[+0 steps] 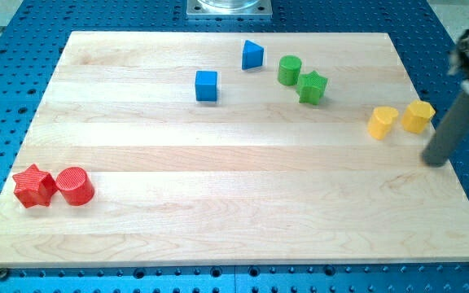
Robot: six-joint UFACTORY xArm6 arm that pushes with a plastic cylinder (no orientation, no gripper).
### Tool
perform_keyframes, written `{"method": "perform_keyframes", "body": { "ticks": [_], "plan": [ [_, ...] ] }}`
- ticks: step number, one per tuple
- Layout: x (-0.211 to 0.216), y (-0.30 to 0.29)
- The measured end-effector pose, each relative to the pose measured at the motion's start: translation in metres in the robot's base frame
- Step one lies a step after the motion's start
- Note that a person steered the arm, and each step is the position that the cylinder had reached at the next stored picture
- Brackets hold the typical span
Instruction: Push the yellow blocks to the left
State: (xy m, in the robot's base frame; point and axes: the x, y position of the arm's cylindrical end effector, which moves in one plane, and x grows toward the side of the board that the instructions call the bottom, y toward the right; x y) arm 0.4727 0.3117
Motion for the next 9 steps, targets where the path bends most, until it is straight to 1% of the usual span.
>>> {"method": "perform_keyframes", "body": {
  "ticks": [1, 2, 3, 5, 6, 7, 8, 9],
  "plan": [
    [-0.029, 0.032],
    [-0.049, 0.032],
    [-0.053, 0.011],
    [-0.053, -0.089],
    [-0.068, -0.081],
    [-0.102, -0.081],
    [-0.084, -0.118],
    [-0.082, -0.13]
  ]
}}
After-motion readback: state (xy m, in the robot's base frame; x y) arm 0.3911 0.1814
